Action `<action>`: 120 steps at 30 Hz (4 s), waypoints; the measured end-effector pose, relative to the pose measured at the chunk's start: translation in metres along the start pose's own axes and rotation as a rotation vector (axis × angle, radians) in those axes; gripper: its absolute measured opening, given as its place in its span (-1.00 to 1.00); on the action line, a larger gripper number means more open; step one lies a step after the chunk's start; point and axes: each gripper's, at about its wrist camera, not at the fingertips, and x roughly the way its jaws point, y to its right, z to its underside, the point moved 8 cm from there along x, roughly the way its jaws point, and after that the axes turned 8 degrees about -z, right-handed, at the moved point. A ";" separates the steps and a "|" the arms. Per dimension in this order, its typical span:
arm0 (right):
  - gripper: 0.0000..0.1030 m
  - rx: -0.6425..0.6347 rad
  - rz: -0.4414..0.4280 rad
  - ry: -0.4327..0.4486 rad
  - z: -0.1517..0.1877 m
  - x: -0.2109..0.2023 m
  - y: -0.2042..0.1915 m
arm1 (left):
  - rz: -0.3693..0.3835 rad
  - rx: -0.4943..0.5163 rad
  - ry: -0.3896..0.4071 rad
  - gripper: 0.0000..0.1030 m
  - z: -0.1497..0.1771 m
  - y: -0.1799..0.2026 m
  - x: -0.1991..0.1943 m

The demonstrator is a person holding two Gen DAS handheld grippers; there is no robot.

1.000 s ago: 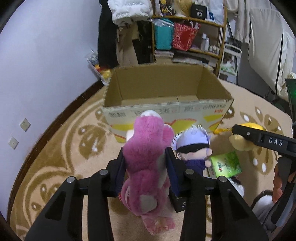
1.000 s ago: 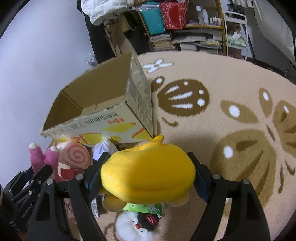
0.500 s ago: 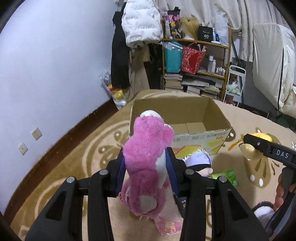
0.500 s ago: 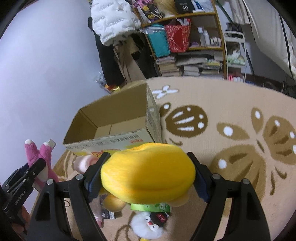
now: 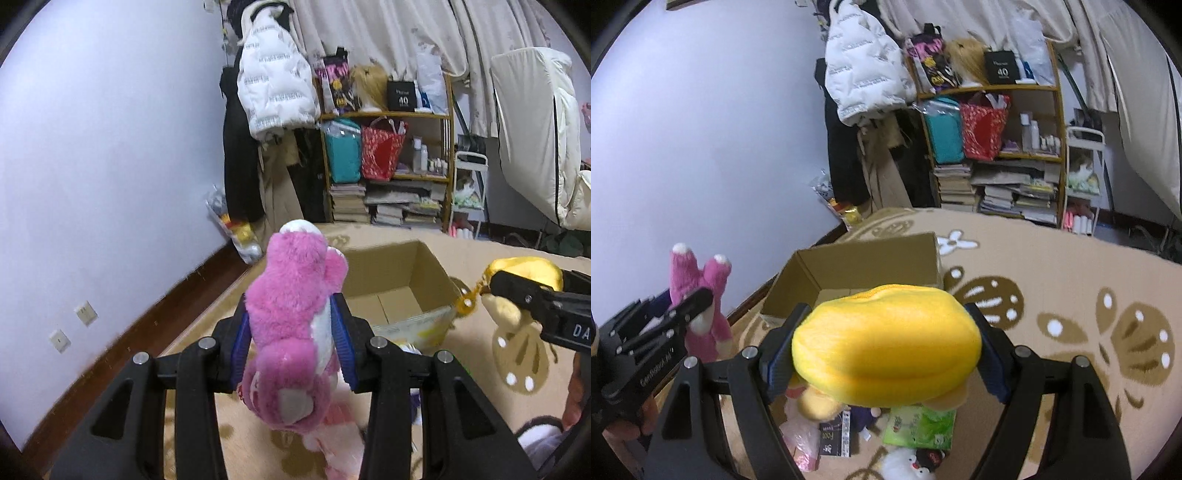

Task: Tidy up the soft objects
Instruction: 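Lift and carry both plushes over the cardboard box rim, then lower both plushes into the box and open both tools, then withdraw both tools from the box back toward the remaining items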

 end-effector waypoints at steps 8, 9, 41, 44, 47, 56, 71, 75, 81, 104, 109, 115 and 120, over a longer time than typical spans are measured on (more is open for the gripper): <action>0.66 -0.058 -0.022 0.051 -0.032 0.006 -0.012 | -0.020 -0.028 0.041 -0.24 -0.033 -0.019 0.019; 0.66 -0.071 -0.020 0.051 -0.035 0.009 -0.014 | -0.021 -0.031 0.045 -0.24 -0.036 -0.020 0.021; 0.67 -0.154 -0.039 -0.043 -0.041 0.118 0.010 | 0.093 -0.015 -0.083 -0.22 -0.033 0.023 0.132; 0.67 -0.134 -0.042 -0.057 -0.036 0.125 0.019 | 0.109 -0.013 -0.102 -0.22 -0.029 0.030 0.140; 0.67 -0.106 -0.053 -0.068 -0.031 0.131 0.025 | 0.130 -0.007 -0.134 -0.22 -0.020 0.037 0.147; 0.68 -0.110 -0.069 -0.098 -0.018 0.141 0.026 | 0.110 0.054 -0.209 -0.21 0.003 0.052 0.158; 0.75 -0.116 -0.060 -0.137 -0.009 0.146 0.025 | 0.095 0.035 -0.281 -0.08 0.017 0.047 0.166; 0.86 -0.110 -0.067 -0.129 -0.010 0.142 0.024 | 0.082 0.024 -0.262 0.11 0.013 0.040 0.161; 1.00 -0.109 -0.054 -0.092 -0.019 0.128 0.020 | 0.072 0.000 -0.239 0.50 0.007 0.028 0.150; 1.00 -0.065 -0.003 -0.081 -0.005 0.052 -0.003 | 0.013 -0.108 -0.180 0.99 0.009 -0.037 0.063; 1.00 -0.043 -0.015 -0.087 0.008 0.037 -0.009 | 0.020 -0.115 -0.217 0.99 0.022 -0.039 0.051; 1.00 -0.038 -0.033 -0.118 0.027 0.028 -0.024 | 0.034 -0.124 -0.279 0.99 0.045 -0.041 0.036; 0.92 -0.043 -0.045 -0.153 0.047 0.028 -0.038 | 0.028 -0.103 -0.308 0.99 0.061 -0.038 0.026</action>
